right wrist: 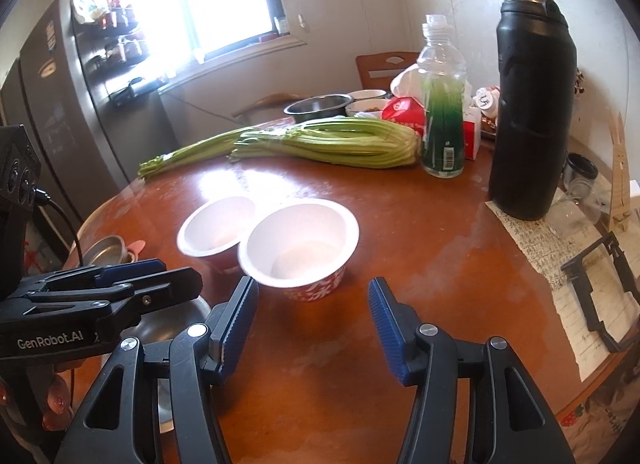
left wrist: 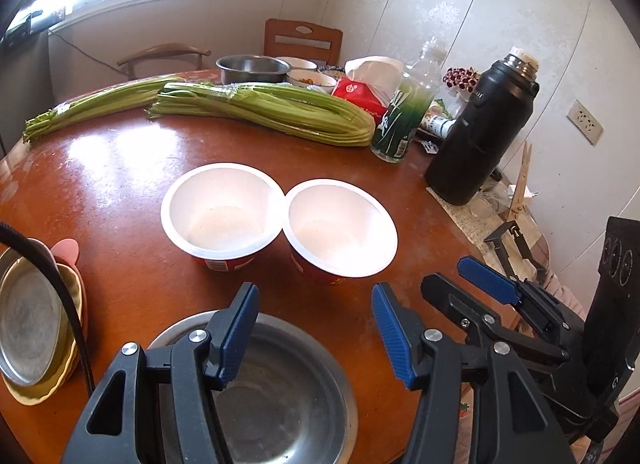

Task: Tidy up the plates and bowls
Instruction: 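Open the left tool and move it toward the white paper bowls, then grasp the rim of the nearer white paper bowl with the left tool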

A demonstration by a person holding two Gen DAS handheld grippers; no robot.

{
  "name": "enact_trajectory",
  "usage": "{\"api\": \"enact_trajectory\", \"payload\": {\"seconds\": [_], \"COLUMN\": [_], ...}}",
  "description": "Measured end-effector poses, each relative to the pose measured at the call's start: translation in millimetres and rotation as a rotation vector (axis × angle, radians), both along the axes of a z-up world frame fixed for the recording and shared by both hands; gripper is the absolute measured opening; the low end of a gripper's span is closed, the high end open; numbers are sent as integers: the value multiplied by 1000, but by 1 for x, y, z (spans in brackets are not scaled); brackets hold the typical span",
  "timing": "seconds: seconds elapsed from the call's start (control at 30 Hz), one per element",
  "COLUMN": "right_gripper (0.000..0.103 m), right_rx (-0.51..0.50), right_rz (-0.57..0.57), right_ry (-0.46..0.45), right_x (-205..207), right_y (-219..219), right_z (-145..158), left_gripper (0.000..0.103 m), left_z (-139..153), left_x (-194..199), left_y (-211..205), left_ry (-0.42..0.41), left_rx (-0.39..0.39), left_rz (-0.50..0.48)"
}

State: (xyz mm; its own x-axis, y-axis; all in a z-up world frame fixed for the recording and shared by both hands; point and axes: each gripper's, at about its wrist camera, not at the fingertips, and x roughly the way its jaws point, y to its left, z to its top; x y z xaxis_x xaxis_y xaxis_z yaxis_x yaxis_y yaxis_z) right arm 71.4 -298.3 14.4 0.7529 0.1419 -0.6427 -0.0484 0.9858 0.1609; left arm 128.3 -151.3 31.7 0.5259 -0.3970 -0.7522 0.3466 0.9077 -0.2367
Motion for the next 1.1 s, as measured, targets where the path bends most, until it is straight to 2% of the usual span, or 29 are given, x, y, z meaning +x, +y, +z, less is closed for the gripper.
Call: {"api": "enact_trajectory", "payload": {"seconds": [0.37,0.73,1.1], "right_gripper": [59,59,52], "right_rx": [-29,-76,-70], "right_rz": [-60,17,101], "right_ry": [71,153,165], "right_x": [41,81,78], "right_y": [-18,-5,10], "right_z": [-16,-37,-45], "left_gripper": [59,58,56], "left_z": [-23,-31,-43], "left_x": [32,59,71], "left_y": [-11,-9,-13], "left_ry": [139,201,251], "left_rx": [-77,-131,-153], "left_rz": [2,19,1]}}
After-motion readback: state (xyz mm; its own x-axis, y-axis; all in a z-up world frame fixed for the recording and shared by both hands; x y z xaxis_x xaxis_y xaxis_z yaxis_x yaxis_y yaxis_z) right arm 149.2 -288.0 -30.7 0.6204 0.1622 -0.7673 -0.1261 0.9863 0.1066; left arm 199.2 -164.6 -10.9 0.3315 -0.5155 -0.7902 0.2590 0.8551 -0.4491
